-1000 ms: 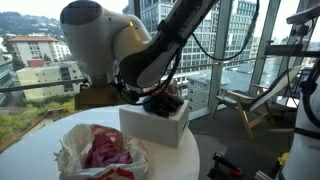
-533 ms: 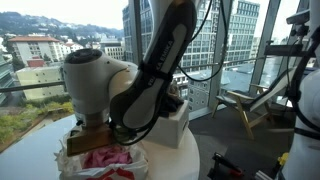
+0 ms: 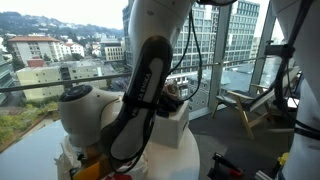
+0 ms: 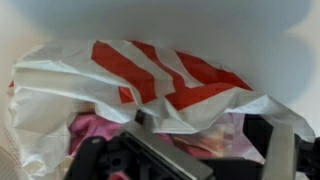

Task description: Pick up all the items from the plastic bag and put them on the white basket

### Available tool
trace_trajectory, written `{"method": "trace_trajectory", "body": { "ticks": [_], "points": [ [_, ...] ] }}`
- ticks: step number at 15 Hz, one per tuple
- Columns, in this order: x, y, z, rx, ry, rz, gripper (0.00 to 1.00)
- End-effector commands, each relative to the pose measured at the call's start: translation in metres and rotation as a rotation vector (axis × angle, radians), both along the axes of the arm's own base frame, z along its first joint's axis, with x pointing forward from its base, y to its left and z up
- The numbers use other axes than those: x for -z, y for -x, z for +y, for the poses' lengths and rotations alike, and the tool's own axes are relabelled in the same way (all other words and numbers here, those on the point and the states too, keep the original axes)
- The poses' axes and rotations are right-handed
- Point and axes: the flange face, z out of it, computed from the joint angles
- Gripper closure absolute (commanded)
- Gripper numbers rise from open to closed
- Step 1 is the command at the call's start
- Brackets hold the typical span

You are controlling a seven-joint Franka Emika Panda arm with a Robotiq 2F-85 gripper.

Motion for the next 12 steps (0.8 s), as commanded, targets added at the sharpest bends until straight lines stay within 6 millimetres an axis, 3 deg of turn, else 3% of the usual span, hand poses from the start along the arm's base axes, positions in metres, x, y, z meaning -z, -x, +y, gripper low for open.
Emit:
{"method": "trace_trajectory", "body": {
  "ticks": [1, 6, 12],
  "points": [
    [-0.015, -0.028, 0.006, -0.066, 0.028, -0.078, 0.0],
    [-0.01, -0.059, -0.011, -0.1, 0.113, -0.155, 0.0],
    [0.028, -0.066, -0.029, -0.084, 0.125, -0.117, 0.0]
  ]
}}
